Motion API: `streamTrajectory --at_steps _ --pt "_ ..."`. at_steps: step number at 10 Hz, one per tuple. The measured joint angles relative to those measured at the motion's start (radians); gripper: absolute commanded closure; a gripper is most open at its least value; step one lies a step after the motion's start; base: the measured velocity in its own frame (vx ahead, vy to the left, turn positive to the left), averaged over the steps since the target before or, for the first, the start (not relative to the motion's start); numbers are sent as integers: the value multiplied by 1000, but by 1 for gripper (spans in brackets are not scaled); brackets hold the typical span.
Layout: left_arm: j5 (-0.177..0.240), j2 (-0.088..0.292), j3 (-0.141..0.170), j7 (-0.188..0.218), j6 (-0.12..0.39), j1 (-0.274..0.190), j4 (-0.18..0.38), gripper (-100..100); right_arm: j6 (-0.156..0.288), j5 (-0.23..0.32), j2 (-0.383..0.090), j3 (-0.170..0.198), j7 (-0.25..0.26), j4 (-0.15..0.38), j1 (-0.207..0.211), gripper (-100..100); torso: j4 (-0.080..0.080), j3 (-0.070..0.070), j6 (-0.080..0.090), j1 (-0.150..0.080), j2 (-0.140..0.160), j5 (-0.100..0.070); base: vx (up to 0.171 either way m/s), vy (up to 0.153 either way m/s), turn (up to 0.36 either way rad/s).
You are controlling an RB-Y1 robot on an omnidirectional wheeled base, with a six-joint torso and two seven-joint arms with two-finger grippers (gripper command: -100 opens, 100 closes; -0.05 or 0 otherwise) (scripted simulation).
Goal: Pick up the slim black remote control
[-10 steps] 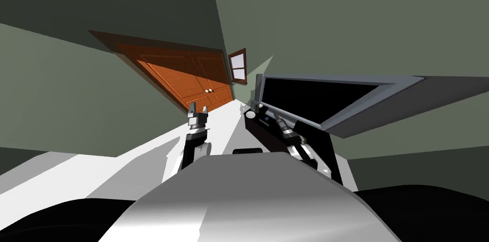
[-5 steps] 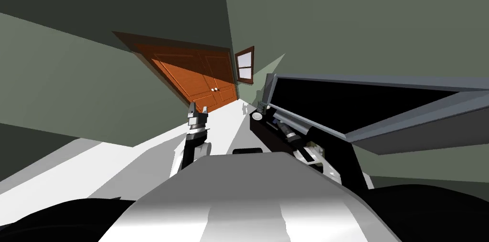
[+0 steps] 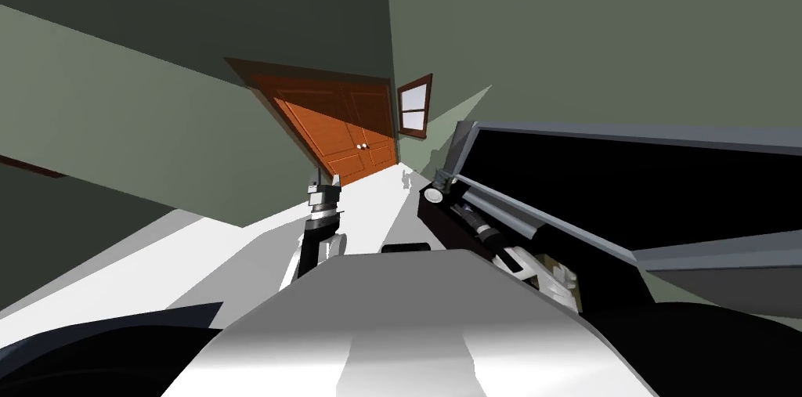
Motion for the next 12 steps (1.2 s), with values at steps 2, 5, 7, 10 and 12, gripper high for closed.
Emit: streamTrajectory --at_steps 2,5,7,10,12 --pt "0 0 0 0 0 0 0 0 27 59 -44 16 -5 67 1 -100 0 0 -1 0 -1 0 131 96 198" --pt "0 0 0 0 0 0 0 0 34 116 -77 23 -9 153 15 -100 0 1 0 -4 2 -1 105 49 152" --pt "0 0 0 0 0 0 0 0 44 174 -98 39 -3 216 35 -100 0 0 0 -4 -1 -1 146 34 177" --pt "0 0 0 0 0 0 0 0 50 227 -135 54 -11 299 49 -100 0 1 0 -6 2 -1 101 2 157" --pt "0 0 0 0 0 0 0 0 62 263 -154 74 -20 351 52 -100 1 2 0 -7 4 -2 90 -19 143"
